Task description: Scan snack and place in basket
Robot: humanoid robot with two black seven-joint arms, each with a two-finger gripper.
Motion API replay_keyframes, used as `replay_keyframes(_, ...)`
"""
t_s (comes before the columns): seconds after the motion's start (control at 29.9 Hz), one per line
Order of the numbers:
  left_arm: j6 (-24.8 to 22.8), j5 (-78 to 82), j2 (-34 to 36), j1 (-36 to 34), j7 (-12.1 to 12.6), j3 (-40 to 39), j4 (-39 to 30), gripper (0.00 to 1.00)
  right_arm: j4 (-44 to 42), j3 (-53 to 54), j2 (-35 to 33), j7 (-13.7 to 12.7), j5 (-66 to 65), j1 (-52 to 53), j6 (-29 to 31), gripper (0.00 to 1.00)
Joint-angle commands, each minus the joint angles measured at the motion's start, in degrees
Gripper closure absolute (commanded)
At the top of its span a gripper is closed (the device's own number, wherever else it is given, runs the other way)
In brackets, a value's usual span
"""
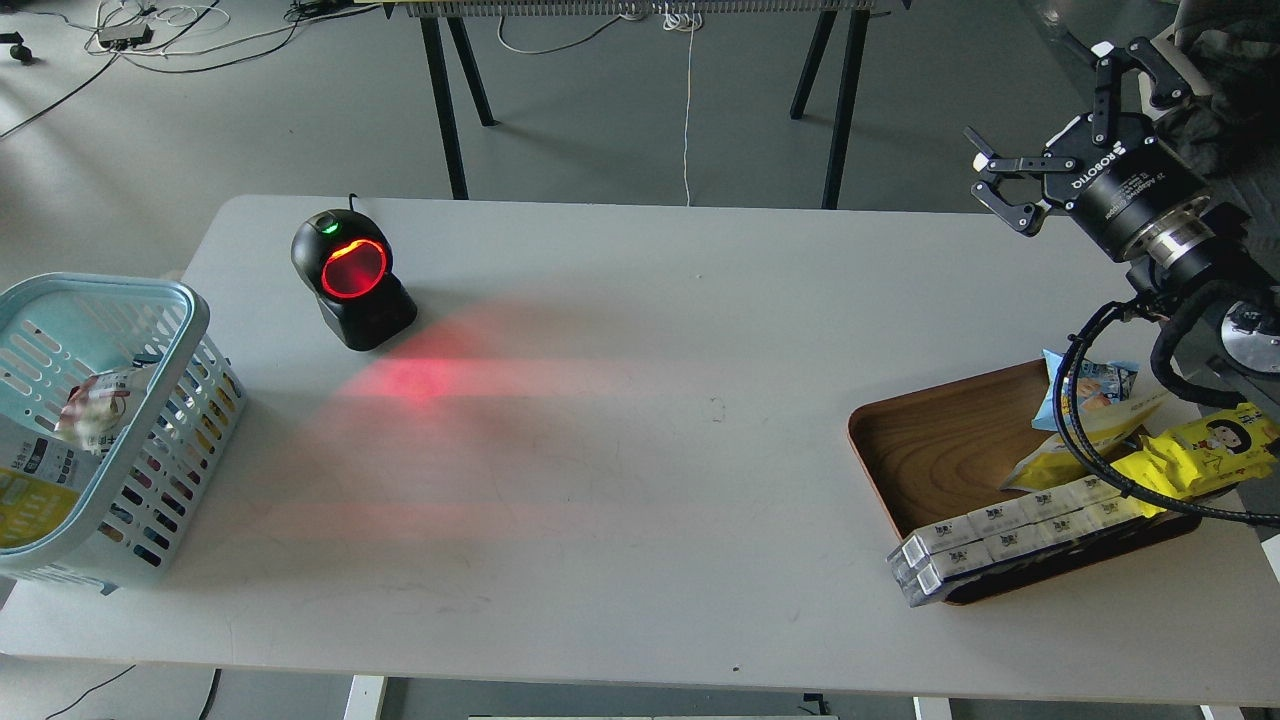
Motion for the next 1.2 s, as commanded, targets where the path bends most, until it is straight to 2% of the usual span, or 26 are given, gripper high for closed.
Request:
replay_keyframes(0.0,-4.5,-6.9,-9.7,-3.3,0.2,-2.4,5.1,0.01,0.2,-0.1,-0.4,0.0,0.0,0.0,0.0,0.01)
replay_keyframes(0.13,-10.6,-12.7,-23.6,-7.5,0.8,-3.6,10.5,0.01,1.2,0.0,-0.9,0.0,0.0,0.0,-0.7,0.01)
replay_keyframes(0.27,-15.2,-27.3,-32.3,-7.7,0.8,-5.9,15.9,0.01,1.5,-0.1,-1.1,0.0,0.0,0.1,-2.0,0.01)
replay_keyframes(0.37,-17.6,-32.1,-39.0,-8.7,0.9,-6.1,20.1,0.01,1.9,-0.1,-2.0,0.0,0.0,0.0,-3.1,0.01)
replay_keyframes(0.54,-27.0,-42.1,-48.2,-9.8,1.3,-9.1,28.6,0.01,3.7,-0.2,-3.4,0.0,0.0,-0.3,-4.1,0.01)
replay_keyframes(0.7,-32.5,-54.0,-56.7,-11.5,9.0,-12.8,37.4,0.01,8.1,-0.1,-5.8,0.1,0.0,-1.7,-4.8,0.01)
replay_keyframes(0.84,-35.9,-58.3,-59.8,-12.6,11.1,-14.1,41.7,0.01,9.8,0.1,-6.6,0.1,0.0,-3.3,-6.2,0.01)
replay_keyframes(0.94,-36.4,-62.7,-61.0,-12.7,12.2,-15.7,43.2,0.01,9.6,0.2,-6.7,0.1,0.0,-3.4,-8.0,0.01)
replay_keyframes(1.17,-36.5,-63.7,-61.1,-13.0,11.8,-15.7,43.2,0.0,9.6,0.4,-5.9,0.1,0.0,-3.4,-10.8,0.01)
